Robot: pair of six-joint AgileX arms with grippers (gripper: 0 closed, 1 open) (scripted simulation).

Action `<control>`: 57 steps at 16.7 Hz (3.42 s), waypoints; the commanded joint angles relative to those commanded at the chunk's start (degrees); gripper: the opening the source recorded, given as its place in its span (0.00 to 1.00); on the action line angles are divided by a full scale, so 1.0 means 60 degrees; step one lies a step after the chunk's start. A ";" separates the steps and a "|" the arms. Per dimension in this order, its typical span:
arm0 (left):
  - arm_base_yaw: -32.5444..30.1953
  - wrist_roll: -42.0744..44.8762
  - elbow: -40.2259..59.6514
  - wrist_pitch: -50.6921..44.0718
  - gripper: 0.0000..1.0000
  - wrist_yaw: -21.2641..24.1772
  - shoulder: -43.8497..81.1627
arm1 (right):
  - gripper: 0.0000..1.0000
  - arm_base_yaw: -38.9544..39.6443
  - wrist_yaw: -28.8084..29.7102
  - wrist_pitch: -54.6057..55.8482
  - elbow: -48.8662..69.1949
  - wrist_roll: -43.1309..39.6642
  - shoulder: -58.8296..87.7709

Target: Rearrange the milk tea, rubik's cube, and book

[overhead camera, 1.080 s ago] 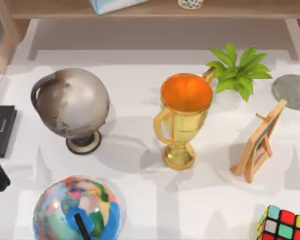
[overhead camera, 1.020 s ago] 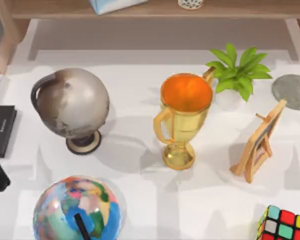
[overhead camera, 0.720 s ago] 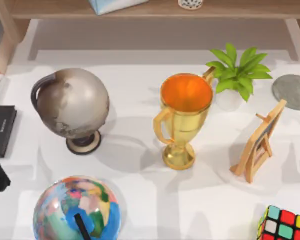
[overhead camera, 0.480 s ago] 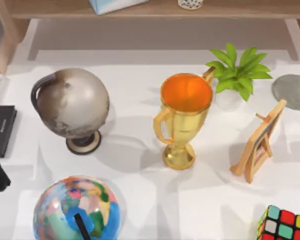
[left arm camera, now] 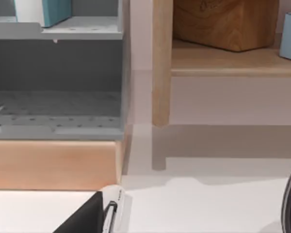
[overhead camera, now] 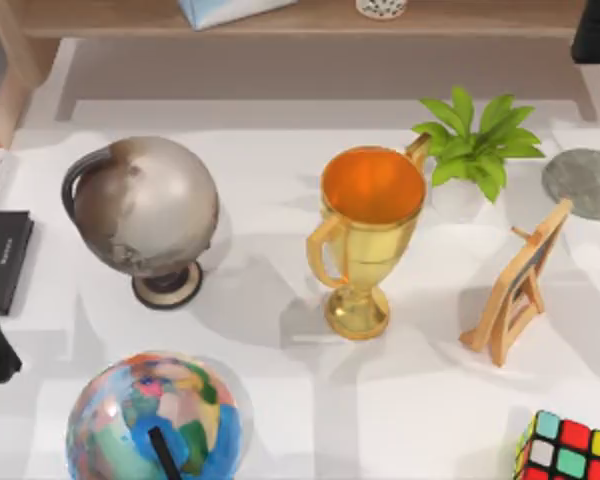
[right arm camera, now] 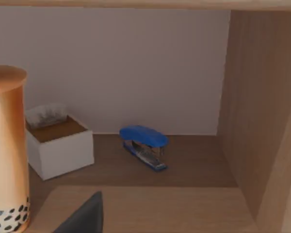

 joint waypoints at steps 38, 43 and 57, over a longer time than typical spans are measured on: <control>0.0000 0.0000 0.0000 0.0000 1.00 0.0000 0.0000 | 0.85 0.1532 0.1704 0.1314 0.9234 0.0032 1.0505; 0.0000 0.0000 0.0000 0.0000 1.00 0.0000 0.0000 | 0.47 0.1532 0.1704 0.1314 0.9234 0.0032 1.0505; 0.0000 0.0000 0.0000 0.0000 1.00 0.0000 0.0000 | 0.00 0.1532 0.1704 0.1314 0.9234 0.0032 1.0505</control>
